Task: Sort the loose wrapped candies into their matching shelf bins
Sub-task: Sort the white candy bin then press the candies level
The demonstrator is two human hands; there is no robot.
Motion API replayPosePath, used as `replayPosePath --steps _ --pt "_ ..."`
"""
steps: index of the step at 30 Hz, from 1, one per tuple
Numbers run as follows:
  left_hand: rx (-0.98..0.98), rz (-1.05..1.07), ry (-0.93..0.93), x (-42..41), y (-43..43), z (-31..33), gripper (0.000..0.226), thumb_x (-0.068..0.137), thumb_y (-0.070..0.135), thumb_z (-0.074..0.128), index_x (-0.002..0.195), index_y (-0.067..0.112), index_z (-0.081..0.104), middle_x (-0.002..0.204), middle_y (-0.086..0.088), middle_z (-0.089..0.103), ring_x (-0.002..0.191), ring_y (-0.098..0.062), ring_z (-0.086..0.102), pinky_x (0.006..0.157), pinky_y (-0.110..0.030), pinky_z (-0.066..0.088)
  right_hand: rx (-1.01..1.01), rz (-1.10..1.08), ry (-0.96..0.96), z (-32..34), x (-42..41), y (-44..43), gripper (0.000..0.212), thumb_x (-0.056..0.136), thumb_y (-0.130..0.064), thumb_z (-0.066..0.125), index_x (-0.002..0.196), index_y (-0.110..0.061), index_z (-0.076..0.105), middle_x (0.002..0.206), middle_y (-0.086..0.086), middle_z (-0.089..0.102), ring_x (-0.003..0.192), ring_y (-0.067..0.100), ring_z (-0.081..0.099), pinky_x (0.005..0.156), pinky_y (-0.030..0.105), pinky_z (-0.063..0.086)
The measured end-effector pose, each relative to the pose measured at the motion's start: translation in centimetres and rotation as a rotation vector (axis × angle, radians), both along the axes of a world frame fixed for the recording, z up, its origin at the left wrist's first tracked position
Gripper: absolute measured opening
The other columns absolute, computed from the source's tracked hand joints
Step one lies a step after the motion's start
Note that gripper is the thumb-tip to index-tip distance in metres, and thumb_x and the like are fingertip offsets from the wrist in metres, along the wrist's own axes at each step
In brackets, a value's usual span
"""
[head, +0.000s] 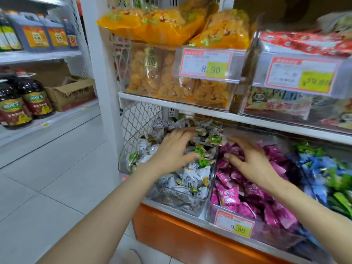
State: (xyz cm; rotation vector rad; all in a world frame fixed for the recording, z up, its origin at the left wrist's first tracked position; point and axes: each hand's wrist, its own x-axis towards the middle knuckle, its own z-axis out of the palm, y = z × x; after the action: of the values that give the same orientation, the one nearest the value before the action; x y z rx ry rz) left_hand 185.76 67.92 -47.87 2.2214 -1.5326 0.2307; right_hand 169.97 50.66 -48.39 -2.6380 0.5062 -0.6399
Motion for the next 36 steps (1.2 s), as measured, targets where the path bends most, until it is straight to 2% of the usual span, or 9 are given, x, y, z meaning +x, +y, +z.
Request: replayPosePath --steps 4,7,12,15,17,20,26,29,36 --pt "0.045 -0.051 0.129 0.0 -3.9 1.6 0.061 0.090 0.042 0.055 0.143 0.021 0.032 0.151 -0.001 0.030 0.139 -0.022 0.026 0.113 -0.038 0.023 0.134 0.050 0.066 0.4 1.3 1.2 0.054 0.091 -0.033 0.056 0.139 -0.014 0.040 0.142 0.007 0.043 0.127 0.022 0.044 0.091 0.019 0.032" --pt "0.183 -0.040 0.116 0.3 -7.0 3.4 0.054 0.096 0.037 0.047 0.145 0.022 0.029 0.151 -0.003 0.031 0.136 -0.022 0.032 0.105 -0.028 0.024 0.138 0.137 0.153 0.1 1.9 1.5 0.063 0.091 -0.042 0.053 0.143 -0.012 0.035 0.149 0.007 0.035 0.135 0.022 0.033 0.108 0.027 0.029" --pt "0.491 -0.161 0.015 2.4 -8.6 3.9 0.063 0.092 0.047 0.051 0.147 0.031 0.024 0.153 0.003 0.025 0.140 -0.018 0.025 0.114 -0.037 0.020 0.246 0.217 0.169 0.4 2.0 0.4 0.034 0.094 -0.030 0.054 0.126 -0.023 0.059 0.145 -0.004 0.042 0.137 0.017 0.031 0.112 0.029 0.021" --pt "0.503 -0.152 -0.022 2.2 -8.1 4.3 0.066 0.089 0.051 0.053 0.146 0.032 0.024 0.153 0.005 0.026 0.138 -0.018 0.028 0.113 -0.042 0.025 0.332 0.034 0.015 0.9 2.0 -0.7 0.017 0.092 -0.021 0.058 0.104 -0.023 0.069 0.122 -0.005 0.061 0.110 0.010 0.054 0.084 0.011 0.033" --pt "0.530 -0.115 -0.047 2.6 -7.6 4.2 0.064 0.090 0.054 0.050 0.145 0.038 0.023 0.154 0.005 0.022 0.140 -0.020 0.025 0.114 -0.043 0.022 0.342 -0.037 -0.009 1.2 2.0 -1.2 0.015 0.092 -0.019 0.058 0.101 -0.023 0.069 0.110 -0.004 0.065 0.095 0.007 0.056 0.072 0.008 0.033" --pt "0.560 -0.078 -0.136 4.4 -7.0 3.2 0.059 0.085 0.063 0.048 0.138 0.053 0.025 0.154 0.003 0.021 0.141 -0.026 0.015 0.113 -0.047 0.020 0.303 -0.060 0.062 1.3 2.1 -1.1 0.018 0.092 -0.024 0.057 0.106 -0.022 0.069 0.109 -0.004 0.067 0.096 0.011 0.060 0.078 0.018 0.040" --pt "0.490 -0.072 -0.110 5.3 -5.4 3.2 0.047 0.089 0.048 0.054 0.133 0.044 0.040 0.147 0.004 0.030 0.137 -0.022 0.022 0.109 -0.040 0.029 0.335 0.006 0.103 0.9 2.1 -0.4 0.021 0.093 -0.027 0.056 0.113 -0.027 0.064 0.118 -0.002 0.063 0.095 0.008 0.057 0.079 0.017 0.040" --pt "0.391 -0.025 -0.058 5.6 -4.3 3.3 0.042 0.091 0.042 0.055 0.131 0.036 0.045 0.148 0.005 0.031 0.137 -0.017 0.028 0.105 -0.028 0.029 0.334 0.016 0.114 1.1 1.9 -0.3 0.024 0.093 -0.027 0.056 0.116 -0.026 0.062 0.120 -0.001 0.063 0.097 0.008 0.056 0.081 0.016 0.040" --pt "0.386 0.121 -0.081 6.6 -2.5 4.1 0.047 0.093 0.047 0.048 0.136 0.029 0.044 0.144 -0.003 0.041 0.131 -0.024 0.036 0.102 -0.031 0.033 0.345 0.015 0.137 1.5 2.2 0.0 0.031 0.092 -0.029 0.057 0.122 -0.024 0.060 0.124 0.002 0.061 0.107 0.017 0.059 0.084 0.020 0.043"
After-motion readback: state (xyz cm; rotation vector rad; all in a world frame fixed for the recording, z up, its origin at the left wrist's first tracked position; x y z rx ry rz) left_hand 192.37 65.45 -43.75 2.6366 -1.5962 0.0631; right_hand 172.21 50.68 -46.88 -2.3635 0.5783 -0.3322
